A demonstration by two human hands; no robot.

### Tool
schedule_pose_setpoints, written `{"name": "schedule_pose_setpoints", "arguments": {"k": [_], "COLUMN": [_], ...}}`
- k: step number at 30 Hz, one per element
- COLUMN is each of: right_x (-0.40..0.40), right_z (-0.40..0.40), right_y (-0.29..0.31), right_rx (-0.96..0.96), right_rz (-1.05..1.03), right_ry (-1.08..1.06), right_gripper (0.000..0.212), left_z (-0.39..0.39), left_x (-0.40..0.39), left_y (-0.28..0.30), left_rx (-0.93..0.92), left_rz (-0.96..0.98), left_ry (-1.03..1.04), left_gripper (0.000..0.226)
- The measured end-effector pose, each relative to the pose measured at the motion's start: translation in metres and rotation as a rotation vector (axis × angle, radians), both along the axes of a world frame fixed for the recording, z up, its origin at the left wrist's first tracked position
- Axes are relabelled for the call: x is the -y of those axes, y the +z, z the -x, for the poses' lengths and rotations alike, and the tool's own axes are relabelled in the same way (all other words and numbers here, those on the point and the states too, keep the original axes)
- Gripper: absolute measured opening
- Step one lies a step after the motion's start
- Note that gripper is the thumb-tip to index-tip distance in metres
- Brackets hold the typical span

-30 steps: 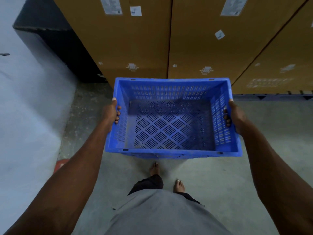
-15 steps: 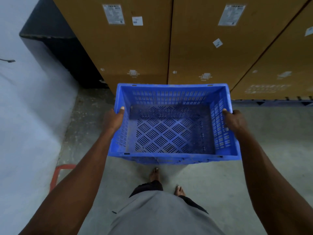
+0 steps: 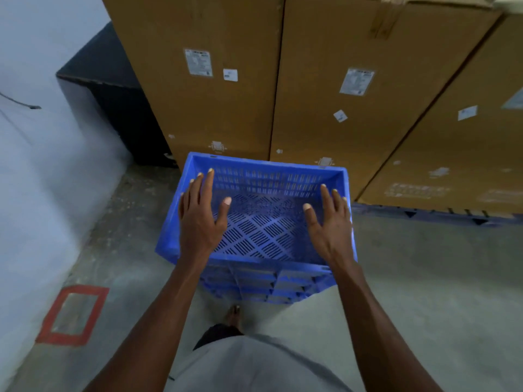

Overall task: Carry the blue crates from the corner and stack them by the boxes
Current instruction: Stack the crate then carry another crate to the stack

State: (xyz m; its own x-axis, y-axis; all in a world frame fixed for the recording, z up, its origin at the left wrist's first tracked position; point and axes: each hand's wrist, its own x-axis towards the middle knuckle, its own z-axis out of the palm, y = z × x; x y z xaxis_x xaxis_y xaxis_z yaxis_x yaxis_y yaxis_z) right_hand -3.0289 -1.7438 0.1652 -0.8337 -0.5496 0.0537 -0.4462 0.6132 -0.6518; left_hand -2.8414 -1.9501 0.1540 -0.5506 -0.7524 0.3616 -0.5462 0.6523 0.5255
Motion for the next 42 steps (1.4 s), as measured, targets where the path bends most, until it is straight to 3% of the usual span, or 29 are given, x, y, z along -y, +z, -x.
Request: {"name": "schedule_pose_setpoints", "arguments": {"k": [5,11,21,30,42], "right_x": [0.002,0.019,0.020,-0.106,-0.344], "right_z": [-0.052,-0.147,-0.430,-0.767,-1.077], "right_y": [0.010,0.018,-0.002,-0.023,-0.029], "right_rx": [-0.001,0.005,0.007,0.047,0.021], "right_rz": [0.066,0.100,0.066,0.064,-0.049], "right_ry": [0.234,0.603,1.287,1.892,2.614], "right_gripper": [0.067,0.068,0.076,0.069,0.073], "left_z": [-0.052,-0.184,-0.451,-0.707,-0.838], "left_x": [-0.069,-0.135,-0.289,-0.529,-0.792], "left_y": [-0.001,0.004,0.004,-0.008,-0.014], "left_rx": [0.034,0.037,-0.114,-0.098,-0.189], "left_rz": [0.025,-0.031,-0.094,-0.116,-0.175], "left_ry": [0.140,0.544,1.224,1.842,2.560], "left_gripper": [0.065,0.063,0.062,0.063,0.063]}}
